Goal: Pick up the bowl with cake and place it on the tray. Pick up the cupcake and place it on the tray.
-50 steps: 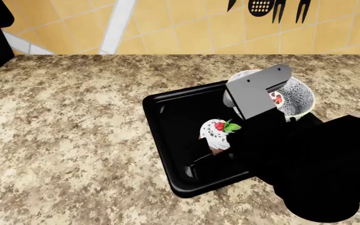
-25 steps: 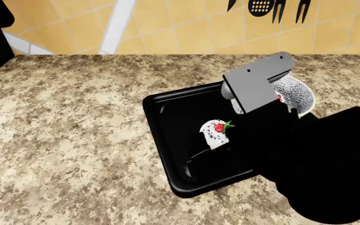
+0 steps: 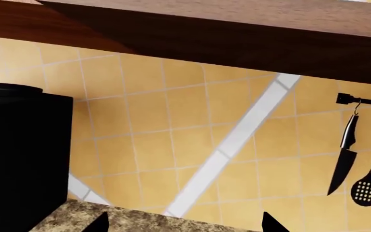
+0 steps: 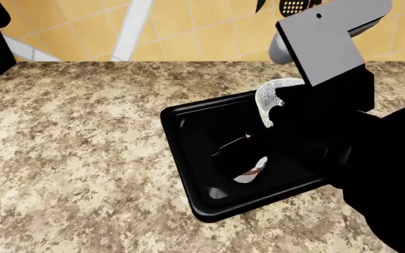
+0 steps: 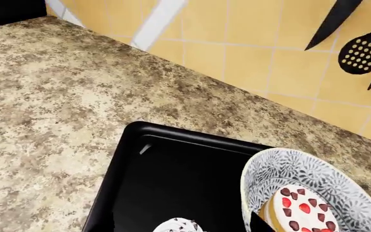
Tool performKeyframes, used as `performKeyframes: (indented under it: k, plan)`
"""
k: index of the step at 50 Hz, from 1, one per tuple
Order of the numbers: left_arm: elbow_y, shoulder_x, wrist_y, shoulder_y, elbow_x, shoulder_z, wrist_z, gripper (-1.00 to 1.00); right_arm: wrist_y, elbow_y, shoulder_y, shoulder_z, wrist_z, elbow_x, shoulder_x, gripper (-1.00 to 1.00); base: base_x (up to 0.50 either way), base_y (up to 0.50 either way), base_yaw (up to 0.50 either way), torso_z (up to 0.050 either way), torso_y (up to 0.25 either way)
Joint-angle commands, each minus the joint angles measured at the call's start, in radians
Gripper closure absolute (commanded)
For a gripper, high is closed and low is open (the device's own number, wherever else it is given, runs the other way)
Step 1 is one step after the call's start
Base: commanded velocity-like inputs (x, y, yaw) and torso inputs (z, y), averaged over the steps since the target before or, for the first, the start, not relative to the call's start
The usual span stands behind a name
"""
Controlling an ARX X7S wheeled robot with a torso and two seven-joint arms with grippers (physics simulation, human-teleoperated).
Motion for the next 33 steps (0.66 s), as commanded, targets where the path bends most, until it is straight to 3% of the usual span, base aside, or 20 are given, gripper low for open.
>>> performKeyframes:
  k: [1, 7, 16, 26, 33]
  plan:
    - [0.012, -0.01, 0.007, -0.028, -0.028, -0.015, -0.01, -1.0, -0.067, -0.096, 0.14, 0.06, 0.122, 0.095, 0.049, -1.0, 0.0, 0.0, 0.0, 0.0, 0.0]
    - [0.037, -0.014, 0.024, -0.056, -0.074, -0.039, -0.009, -1.0, -0.128, -0.185, 0.27, 0.091, 0.219, 0.15, 0.138, -1.0, 0.0, 0.0, 0.0, 0.0, 0.0]
    - [0.051, -0.039, 0.052, -0.105, -0.095, -0.086, -0.021, -1.0, -0.124, -0.208, 0.654, -0.032, 0.224, 0.174, 0.259, -1.0, 0.0, 0.0, 0.0, 0.0, 0.0]
    - [0.042, -0.072, 0.123, -0.183, -0.033, -0.199, -0.002, -1.0, 0.189, -0.076, 0.663, 0.294, 0.228, 0.09, 0.249, -1.0, 0.0, 0.0, 0.0, 0.0, 0.0]
    - [0.043, -0.081, 0.147, -0.24, 0.032, -0.252, -0.003, -1.0, 0.375, -0.049, 0.663, 0.493, 0.228, 0.024, 0.17, -1.0, 0.0, 0.0, 0.0, 0.0, 0.0]
